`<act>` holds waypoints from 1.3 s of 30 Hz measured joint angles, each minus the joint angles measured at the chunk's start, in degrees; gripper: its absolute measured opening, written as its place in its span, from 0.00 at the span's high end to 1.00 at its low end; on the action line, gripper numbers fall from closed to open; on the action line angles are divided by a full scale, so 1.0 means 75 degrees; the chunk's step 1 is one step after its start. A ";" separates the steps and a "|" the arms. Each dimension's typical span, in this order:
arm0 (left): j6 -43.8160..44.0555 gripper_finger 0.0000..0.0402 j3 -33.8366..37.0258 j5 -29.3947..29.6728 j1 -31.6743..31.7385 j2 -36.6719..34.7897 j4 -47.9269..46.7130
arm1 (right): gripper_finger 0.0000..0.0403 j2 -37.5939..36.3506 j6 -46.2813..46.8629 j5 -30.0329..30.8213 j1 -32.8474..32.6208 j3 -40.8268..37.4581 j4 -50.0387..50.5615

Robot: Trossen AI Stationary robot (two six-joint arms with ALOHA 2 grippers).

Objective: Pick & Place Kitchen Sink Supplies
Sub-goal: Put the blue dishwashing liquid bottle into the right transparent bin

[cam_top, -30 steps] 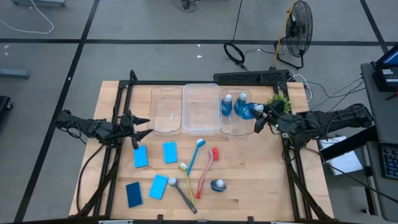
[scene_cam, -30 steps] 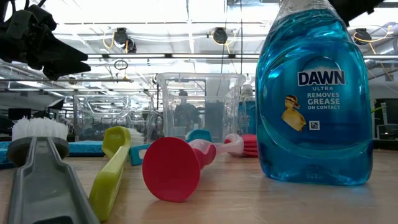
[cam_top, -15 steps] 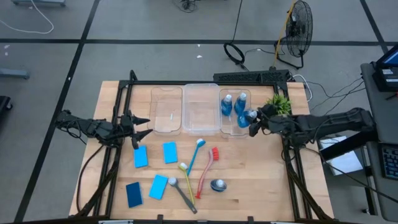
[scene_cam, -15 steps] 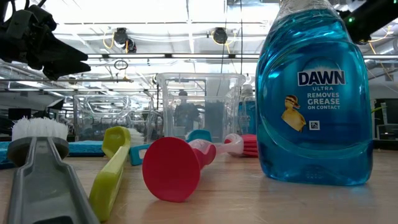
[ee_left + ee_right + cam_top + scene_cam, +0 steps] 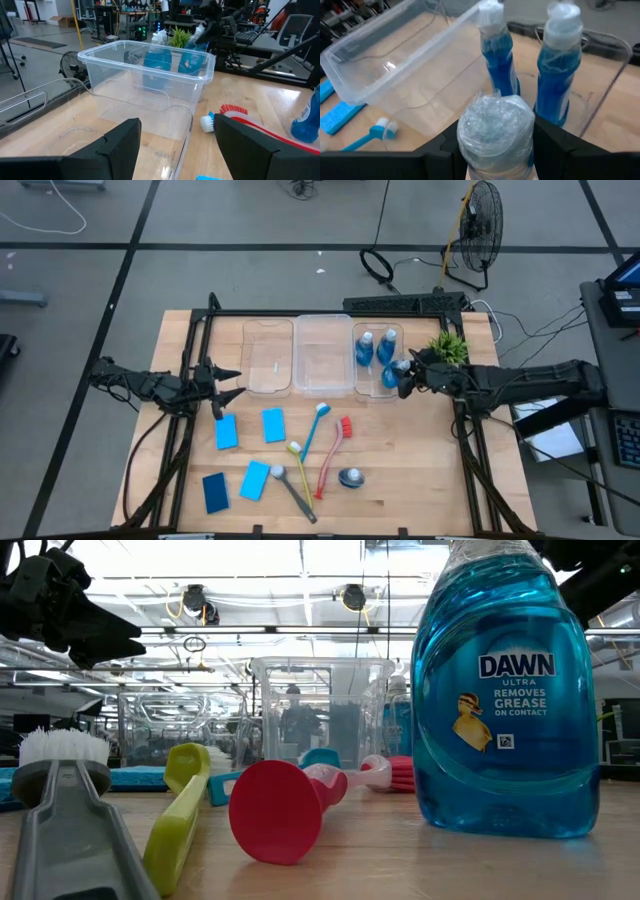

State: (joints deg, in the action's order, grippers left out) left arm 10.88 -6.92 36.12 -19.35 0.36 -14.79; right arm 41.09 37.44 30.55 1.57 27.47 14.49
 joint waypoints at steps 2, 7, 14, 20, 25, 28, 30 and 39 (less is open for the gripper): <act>-0.0012 0.37 -0.0001 0.0000 -0.0003 0.0000 0.0000 | 0.62 -0.0001 -0.0079 -0.0126 0.0128 -0.0039 -0.0181; -0.0021 0.37 0.0000 0.0000 -0.0003 0.0000 0.0000 | 0.60 0.0088 -0.0082 -0.0434 0.0379 -0.0185 -0.0108; -0.0029 0.37 0.0000 0.0001 -0.0003 0.0000 0.0000 | 0.60 0.0235 -0.0119 -0.0519 0.0483 -0.0228 -0.0256; -0.0032 0.37 0.0000 0.0000 -0.0003 0.0000 -0.0006 | 0.51 0.0232 -0.0148 -0.0525 0.0483 -0.0228 -0.0357; -0.0044 0.37 0.0000 0.0003 0.0000 0.0000 -0.0006 | 0.45 0.0229 -0.0142 -0.0508 0.0483 -0.0226 -0.0405; -0.0044 0.37 0.0000 0.0003 -0.0002 0.0000 -0.0006 | 0.43 0.0229 -0.0129 -0.0525 0.0483 -0.0226 -0.0387; -0.0042 0.37 -0.0001 0.0003 -0.0001 0.0000 -0.0008 | 0.43 0.0229 -0.0083 -0.0583 0.0480 -0.0226 -0.0389; -0.0035 0.37 0.0000 0.0000 -0.0003 0.0000 -0.0006 | 0.44 0.0070 -0.0151 -0.0711 0.0480 -0.0226 -0.0859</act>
State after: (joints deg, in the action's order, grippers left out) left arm 10.61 -6.92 36.12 -19.38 0.36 -14.83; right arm 41.61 36.31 25.22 5.17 25.78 8.04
